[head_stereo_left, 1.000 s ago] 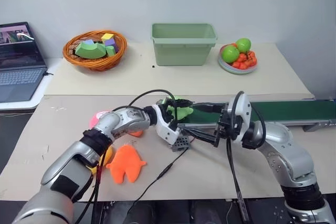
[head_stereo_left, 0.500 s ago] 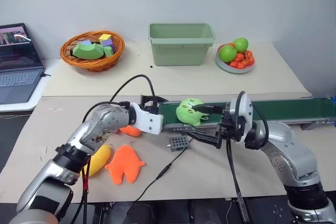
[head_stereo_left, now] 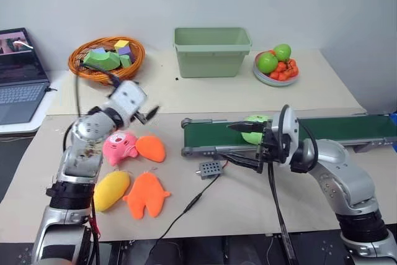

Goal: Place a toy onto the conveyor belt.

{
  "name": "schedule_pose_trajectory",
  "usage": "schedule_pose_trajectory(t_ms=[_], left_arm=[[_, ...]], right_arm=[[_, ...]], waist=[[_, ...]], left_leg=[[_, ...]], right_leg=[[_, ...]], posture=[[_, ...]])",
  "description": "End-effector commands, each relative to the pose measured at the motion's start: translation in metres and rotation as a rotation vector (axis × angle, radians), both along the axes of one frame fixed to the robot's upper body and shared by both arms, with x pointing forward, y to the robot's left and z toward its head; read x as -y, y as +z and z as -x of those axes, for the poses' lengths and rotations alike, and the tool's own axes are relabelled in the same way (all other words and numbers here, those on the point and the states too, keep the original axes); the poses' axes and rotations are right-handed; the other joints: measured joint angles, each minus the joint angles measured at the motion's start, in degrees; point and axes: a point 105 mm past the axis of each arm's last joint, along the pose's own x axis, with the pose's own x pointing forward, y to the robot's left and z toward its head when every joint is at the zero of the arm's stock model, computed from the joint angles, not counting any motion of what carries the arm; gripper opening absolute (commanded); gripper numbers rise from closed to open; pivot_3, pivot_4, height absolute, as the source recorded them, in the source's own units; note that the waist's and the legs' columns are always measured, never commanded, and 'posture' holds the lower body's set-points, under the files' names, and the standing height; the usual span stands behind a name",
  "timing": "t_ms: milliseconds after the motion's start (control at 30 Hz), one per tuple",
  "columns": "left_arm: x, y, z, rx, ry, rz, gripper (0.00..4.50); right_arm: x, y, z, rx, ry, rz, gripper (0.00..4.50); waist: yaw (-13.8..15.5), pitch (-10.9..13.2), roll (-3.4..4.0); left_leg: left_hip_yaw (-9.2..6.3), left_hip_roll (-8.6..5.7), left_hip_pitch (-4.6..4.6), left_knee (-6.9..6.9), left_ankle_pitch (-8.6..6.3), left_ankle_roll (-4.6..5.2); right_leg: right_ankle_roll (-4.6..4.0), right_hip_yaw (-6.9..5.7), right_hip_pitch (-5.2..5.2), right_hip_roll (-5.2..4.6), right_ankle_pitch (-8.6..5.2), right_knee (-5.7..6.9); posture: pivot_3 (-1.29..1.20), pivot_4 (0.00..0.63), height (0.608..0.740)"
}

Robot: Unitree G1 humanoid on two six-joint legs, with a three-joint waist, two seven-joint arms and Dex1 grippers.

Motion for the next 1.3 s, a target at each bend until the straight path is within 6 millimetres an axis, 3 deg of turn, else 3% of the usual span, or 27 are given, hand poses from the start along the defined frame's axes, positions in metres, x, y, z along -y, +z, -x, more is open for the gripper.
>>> schedule_pose_trajectory(t_ms=[33, 200, 300, 433, 500, 633, 733, 867, 1067, 1300], left_arm=[[-0.048, 0.028, 0.024, 0.147, 0.235, 0.203, 4.42], [-0.099, 0.012, 0.069, 0.177, 0.446, 0.414, 4.42], [-0.114, -0.004, 0.092, 0.165, 0.515, 0.425, 4.42], [-0.125, -0.020, 0.111, 0.158, 0.570, 0.478, 4.42], [-0.110, -0.021, 0.110, 0.133, 0.487, 0.447, 4.42], [-0.045, -0.006, 0.103, 0.097, 0.132, 0.437, 4.42], [-0.014, -0.007, 0.104, 0.020, -0.080, 0.438, 4.42], [0.002, -0.017, 0.106, -0.104, -0.253, 0.414, 4.42], [0.008, -0.019, 0.099, -0.159, -0.371, 0.413, 4.42], [0.022, -0.018, 0.101, -0.214, -0.501, 0.443, 4.42]], right_arm=[[0.008, 0.013, -0.002, 0.038, -0.035, -0.010, 4.50], [0.017, 0.025, -0.031, 0.085, -0.213, -0.061, 4.50], [0.028, 0.028, -0.052, 0.096, -0.344, -0.090, 4.50], [0.034, 0.021, -0.062, 0.073, -0.388, -0.097, 4.50], [0.034, 0.018, -0.063, 0.068, -0.387, -0.088, 4.50], [0.032, 0.018, -0.064, 0.063, -0.366, -0.087, 4.50], [0.034, 0.017, -0.060, 0.055, -0.344, -0.077, 4.50], [0.036, 0.014, -0.047, 0.036, -0.288, -0.058, 4.50], [0.043, 0.007, -0.022, -0.009, -0.205, -0.028, 4.50], [0.045, 0.005, -0.014, -0.025, -0.210, -0.024, 4.50]], waist=[[0.05, 0.00, 0.00], [0.03, -0.01, 0.01], [0.20, -0.01, 0.01], [1.18, -0.01, 0.01], [1.50, -0.01, 0.01], [1.62, -0.01, 0.01], [1.30, -0.02, 0.03], [0.35, -0.05, 0.08], [0.21, -0.05, 0.10], [0.12, -0.05, 0.11]], left_leg=[[0.00, 0.00, 0.00, 0.00, 0.00, 0.00], [0.01, 0.01, 0.06, 0.06, 0.00, -0.02], [0.04, 0.01, 0.13, 0.04, 0.01, -0.03], [0.01, 0.00, 0.11, -0.02, 0.02, -0.06], [0.00, -0.01, 0.08, -0.01, 0.02, -0.05], [0.00, -0.01, 0.09, -0.01, 0.01, -0.05], [0.01, 0.00, 0.11, -0.03, 0.01, -0.05], [0.07, 0.05, 0.21, -0.23, 0.01, -0.05], [0.06, 0.07, 0.26, -0.21, 0.01, -0.05], [0.07, 0.08, 0.30, -0.25, 0.01, -0.05]], right_leg=[[0.00, -0.01, 0.00, 0.00, 0.00, -0.02], [-0.01, 0.03, 0.05, -0.01, 0.01, -0.01], [-0.02, 0.06, 0.06, 0.00, 0.01, 0.03], [-0.02, 0.05, 0.07, 0.00, 0.01, -0.03], [-0.02, 0.04, 0.08, 0.00, 0.01, -0.06], [-0.03, 0.04, 0.12, -0.02, 0.01, -0.08], [-0.03, 0.06, 0.13, -0.02, 0.01, -0.06], [-0.09, 0.10, 0.09, 0.03, -0.03, -0.05], [-0.11, 0.12, 0.17, 0.07, -0.03, -0.08], [-0.11, 0.14, 0.17, 0.07, -0.02, -0.08]], posture=[[0.00, 0.150, 0.728], [0.00, 0.150, 0.728], [0.00, 0.150, 0.728], [0.00, 0.150, 0.728], [0.00, 0.150, 0.728], [0.00, 0.150, 0.728], [0.00, 0.150, 0.728], [0.00, 0.150, 0.728], [0.00, 0.150, 0.728], [0.00, 0.150, 0.728]])
